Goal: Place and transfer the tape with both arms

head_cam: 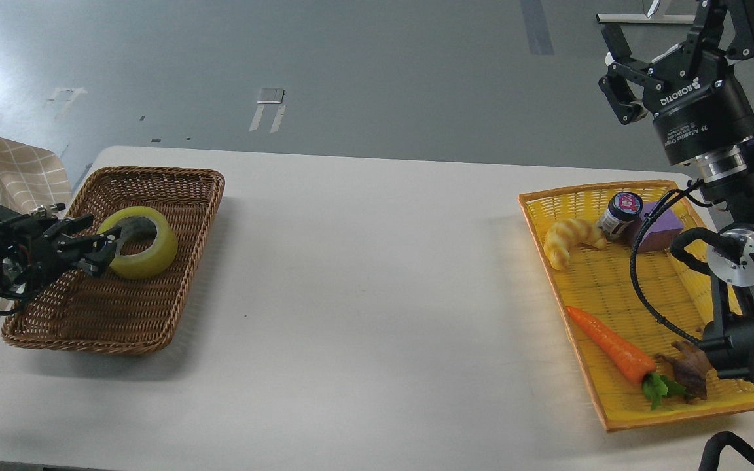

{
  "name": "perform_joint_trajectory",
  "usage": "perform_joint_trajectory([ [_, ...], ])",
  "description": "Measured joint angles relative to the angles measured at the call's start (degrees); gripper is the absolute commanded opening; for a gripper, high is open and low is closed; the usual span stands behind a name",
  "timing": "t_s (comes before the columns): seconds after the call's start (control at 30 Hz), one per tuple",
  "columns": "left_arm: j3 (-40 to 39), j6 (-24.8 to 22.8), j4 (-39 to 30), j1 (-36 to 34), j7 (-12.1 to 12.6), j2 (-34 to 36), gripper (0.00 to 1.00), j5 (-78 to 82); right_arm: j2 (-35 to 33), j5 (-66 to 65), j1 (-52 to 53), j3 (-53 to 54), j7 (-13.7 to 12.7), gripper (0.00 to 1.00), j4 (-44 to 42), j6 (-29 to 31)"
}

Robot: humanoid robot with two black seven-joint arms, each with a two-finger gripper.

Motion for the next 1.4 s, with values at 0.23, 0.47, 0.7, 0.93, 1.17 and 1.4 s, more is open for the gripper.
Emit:
perform_joint_trajectory([
  [0.23,0.0,2.41,1.55,-0.19,-0.16,-0.16,0.73,-0.1,0.06,0.0,-0.12,0.01,0.0,1.0,0.0,0.0],
  [0.47,-0.27,4.86,1.58,-2.0,-1.29,0.22,0.74,-6.04,0.05,0.0,-0.11,0.01,0.0,1.0,-0.2,0.0],
  [0.7,-0.91,5.14,1.77,-5.63,-5.42,-1.14,0.97,-16.23,-0.07,0.0,0.12,0.01,0.0,1.0,-0.26,0.0],
  [0.93,-1.21,4.69,2.07,-11.68,-5.21,-6.61,0.98,-44.63,-0.26,0.0,0.13,-0.07,-0.08,1.0,-0.01,0.0],
  [1.17,-1.53,-0.87,1.2,-16.9,-5.2,-9.38,0.98,-66.4,-0.24,0.0,0.93,-2.82,-0.09,1.0,0.06,0.0],
  [1.4,-2.55,-14.29,-1.28,-21.86,-5.51,-11.32,0.98,-81.83,-0.39,0.0,1.23,-4.47,-0.09,1.0,0.18,0.0],
])
